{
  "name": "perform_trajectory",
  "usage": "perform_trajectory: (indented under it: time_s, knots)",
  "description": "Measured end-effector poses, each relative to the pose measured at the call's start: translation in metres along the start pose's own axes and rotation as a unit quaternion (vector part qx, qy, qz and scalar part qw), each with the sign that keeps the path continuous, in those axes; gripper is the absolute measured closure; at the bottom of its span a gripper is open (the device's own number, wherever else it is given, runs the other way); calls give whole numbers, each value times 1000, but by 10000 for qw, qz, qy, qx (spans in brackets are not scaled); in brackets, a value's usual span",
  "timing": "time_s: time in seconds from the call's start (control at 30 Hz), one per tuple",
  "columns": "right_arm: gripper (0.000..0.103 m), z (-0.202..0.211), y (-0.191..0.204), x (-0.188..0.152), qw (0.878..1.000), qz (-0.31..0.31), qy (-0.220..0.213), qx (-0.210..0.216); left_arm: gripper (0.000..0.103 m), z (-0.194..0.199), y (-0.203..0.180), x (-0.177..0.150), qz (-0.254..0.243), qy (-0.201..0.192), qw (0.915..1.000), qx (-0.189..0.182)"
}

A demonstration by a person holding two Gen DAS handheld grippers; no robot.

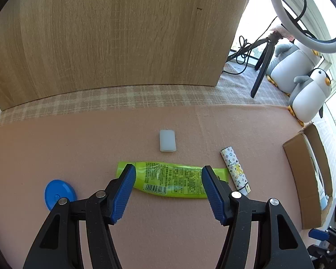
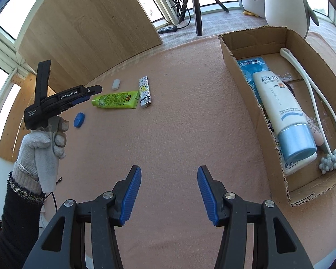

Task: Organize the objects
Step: 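Move the left gripper down onto the green tube and close on it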

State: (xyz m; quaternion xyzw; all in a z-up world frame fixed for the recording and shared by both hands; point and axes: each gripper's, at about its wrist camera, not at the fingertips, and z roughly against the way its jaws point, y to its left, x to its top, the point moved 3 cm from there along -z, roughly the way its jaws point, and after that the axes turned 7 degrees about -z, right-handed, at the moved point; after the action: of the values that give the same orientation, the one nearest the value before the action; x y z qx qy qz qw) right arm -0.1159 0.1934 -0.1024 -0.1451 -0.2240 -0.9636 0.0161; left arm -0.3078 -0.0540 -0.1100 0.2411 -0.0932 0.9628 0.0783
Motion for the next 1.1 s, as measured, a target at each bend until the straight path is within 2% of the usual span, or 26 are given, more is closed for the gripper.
perform_trajectory:
  time_s: [0.1,0.27,0.43,0.5,0.7,0.83,1.1]
  knots:
    - [55,0,-6,3,10000,-30,16,-14,39,-14,3,5,109,68,9999,-7]
    - [55,-4,-14,6,9999,-52,107,-16,40,-35,3,9,26,161,9997,179]
    - [55,-11,-20,7,9998,-88,193,-32,50,-43,5,4,-8,303,9993,231]
    - [55,-12,-20,8,9997,-84,213,-10,53,-43,3,-2,-32,339,9993,139]
    - [55,-16,-11,9,9997,19,219,57,53,-30,-21,-31,-249,352,9990,-146]
    - [55,-21,-5,10,9996,79,245,102,54,-18,-41,-59,-585,339,9977,45]
    - [55,-30,7,3,9988,150,367,273,54,16,-72,-128,-797,188,9965,-134]
